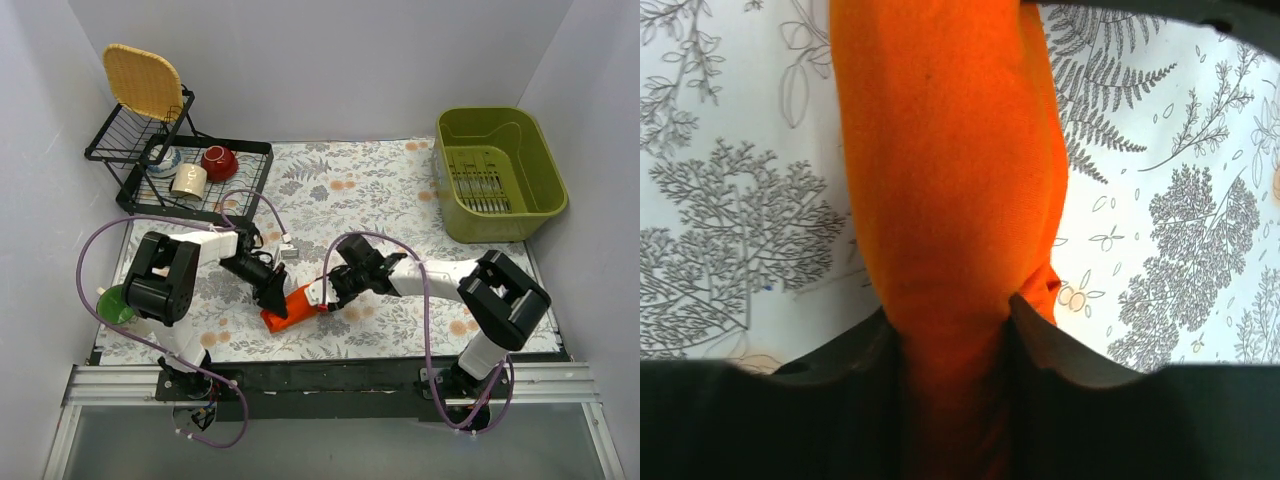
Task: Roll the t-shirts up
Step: Roll the T-shirt to the center of the board.
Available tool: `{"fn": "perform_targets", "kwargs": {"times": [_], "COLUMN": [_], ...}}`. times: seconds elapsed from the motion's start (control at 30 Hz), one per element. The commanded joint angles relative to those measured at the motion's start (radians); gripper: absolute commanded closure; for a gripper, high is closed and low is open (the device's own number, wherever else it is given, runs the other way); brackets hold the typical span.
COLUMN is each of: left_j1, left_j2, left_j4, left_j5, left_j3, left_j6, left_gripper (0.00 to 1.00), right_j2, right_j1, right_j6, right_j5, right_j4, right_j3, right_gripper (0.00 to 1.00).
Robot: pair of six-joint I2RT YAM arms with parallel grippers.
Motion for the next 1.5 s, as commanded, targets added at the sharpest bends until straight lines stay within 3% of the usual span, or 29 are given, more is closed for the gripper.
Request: {"fn": "perform_targets", "kwargs": {"times": [0.0,0.1,0.23,0.43,0.57,1.03,1.27,1.47], "left_j1": [0.031,0.038,0.038,0.025,-0.015,-0.265,-0.298,-0.340], "left_j2": [-0.033,-0.106,-0.226,-0.378,-0.383,-0.360,-0.302,-0.323], "left_j4": [0.012,0.067,0.190,0.343,0.402,0.549,0.451,0.422], "left_j5": [-0.096,-0.154,-0.248,-0.297,-0.292,-0.314,-0.262,-0.274], "left_j3": [0.041,0.055,0.042,0.008,-0.011,-0.084,-0.005,-0.029], "left_j6": [-0.001,-0.065,-0.133,-0.130,-0.141,-0.215,-0.190,-0.167], "left_gripper": [0.52,0.44,0.43,0.40,0.40,0.40,0.40,0.40], "right_j2": [0.094,0.162,0.243,0.378,0.523,0.625,0.648,0.688], "right_j1": [-0.035,-0.079,-0.122,-0.187,-0.242,-0.271,-0.273,-0.287], "right_j6": [-0.009,-0.048,-0.123,-0.126,-0.100,-0.046,-0.043,-0.016], "right_j5": [-0.059,-0.124,-0.151,-0.229,-0.315,-0.374,-0.365,-0.391], "right_j4": [-0.303,-0.493,-0.822,-1.097,-1.271,-1.296,-1.296,-1.298], "right_j3": [0.164,0.304,0.416,0.574,0.701,0.740,0.718,0.728], "right_gripper": [0.61,0.63,0.64,0.64,0.63,0.62,0.62,0.62]}}
